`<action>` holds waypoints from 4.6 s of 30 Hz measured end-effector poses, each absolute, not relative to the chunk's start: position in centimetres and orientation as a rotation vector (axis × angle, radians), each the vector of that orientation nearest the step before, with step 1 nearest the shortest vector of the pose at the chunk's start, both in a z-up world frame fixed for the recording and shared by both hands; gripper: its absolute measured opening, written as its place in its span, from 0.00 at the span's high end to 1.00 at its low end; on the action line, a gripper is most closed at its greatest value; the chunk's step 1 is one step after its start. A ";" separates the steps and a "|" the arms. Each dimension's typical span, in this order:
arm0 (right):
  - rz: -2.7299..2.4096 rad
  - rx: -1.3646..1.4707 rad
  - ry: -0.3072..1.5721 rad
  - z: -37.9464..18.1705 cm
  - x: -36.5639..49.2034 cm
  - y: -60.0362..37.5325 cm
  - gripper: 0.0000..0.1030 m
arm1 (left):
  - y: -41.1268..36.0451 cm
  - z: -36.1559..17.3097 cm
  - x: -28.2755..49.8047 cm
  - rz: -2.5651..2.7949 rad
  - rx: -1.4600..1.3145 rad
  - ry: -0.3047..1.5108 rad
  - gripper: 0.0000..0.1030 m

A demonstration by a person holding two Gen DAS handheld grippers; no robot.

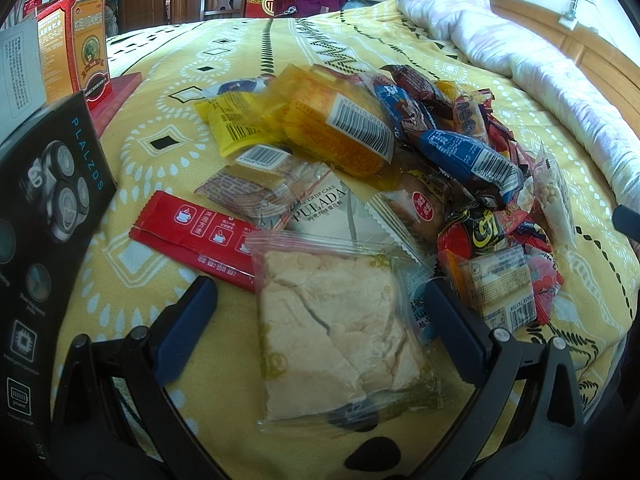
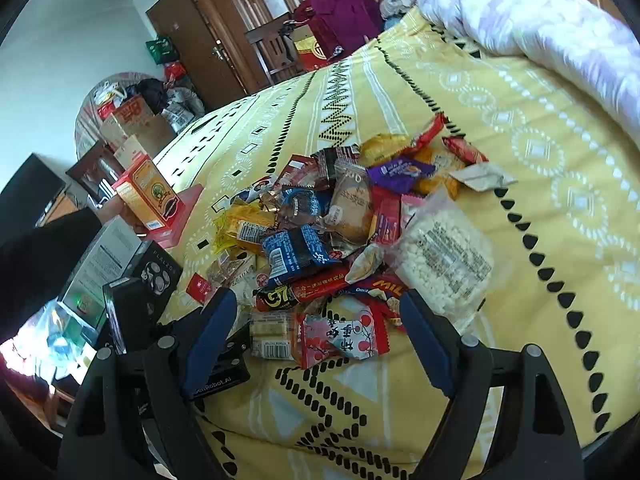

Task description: Organize snacks

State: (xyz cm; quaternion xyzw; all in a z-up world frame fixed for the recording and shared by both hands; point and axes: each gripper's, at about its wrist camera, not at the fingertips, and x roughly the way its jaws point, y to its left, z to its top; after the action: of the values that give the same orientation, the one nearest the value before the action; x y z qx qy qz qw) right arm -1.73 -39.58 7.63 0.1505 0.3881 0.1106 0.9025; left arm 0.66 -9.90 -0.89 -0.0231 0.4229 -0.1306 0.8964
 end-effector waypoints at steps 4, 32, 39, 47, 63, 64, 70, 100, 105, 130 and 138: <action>0.233 0.315 0.815 7.0 -1.5 -39.3 0.17 | -9.9 -0.9 0.7 -0.271 -0.048 0.877 0.00; 0.222 0.317 0.850 7.6 -6.4 -41.9 0.16 | -10.0 -1.0 0.7 -0.271 -0.049 0.876 0.00; 0.192 0.257 0.912 7.2 -5.3 -43.5 0.11 | -10.1 -1.0 0.9 -0.268 -0.044 0.876 0.00; 0.153 0.253 0.920 7.0 -2.0 -45.3 0.10 | -10.4 -0.4 2.1 -0.246 -0.083 0.988 0.00; 0.499 0.109 0.966 4.7 0.3 -34.5 0.17 | -7.3 4.2 -6.5 -0.417 -0.119 0.990 0.00; 0.490 0.099 0.984 4.1 1.0 -33.9 0.19 | -7.3 4.3 -6.3 -0.412 -0.117 0.982 0.00; 0.403 -0.032 1.024 0.9 3.0 -29.9 0.36 | -7.9 4.5 -6.1 -0.413 -0.094 0.974 0.00; 0.367 0.217 0.865 6.7 -3.9 -37.4 0.55 | -10.0 4.1 -1.2 -0.400 -0.033 0.991 0.48; 0.377 0.191 0.809 9.3 -4.0 -36.4 0.55 | -8.3 8.6 -3.4 -0.440 -0.057 0.884 0.49; 0.631 0.039 0.573 22.2 1.0 -19.4 0.55 | 9.2 20.9 -7.2 -0.332 -0.219 0.664 0.51; 0.477 0.092 0.690 17.6 -1.1 -26.9 0.55 | -2.7 8.0 -6.7 -0.395 -0.090 1.044 0.44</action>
State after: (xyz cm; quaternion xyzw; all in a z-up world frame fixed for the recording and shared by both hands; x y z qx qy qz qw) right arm -1.07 -26.95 17.58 0.0446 0.3347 0.2314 0.9124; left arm -6.66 -2.74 8.04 -0.0428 0.4951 -0.1871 0.8473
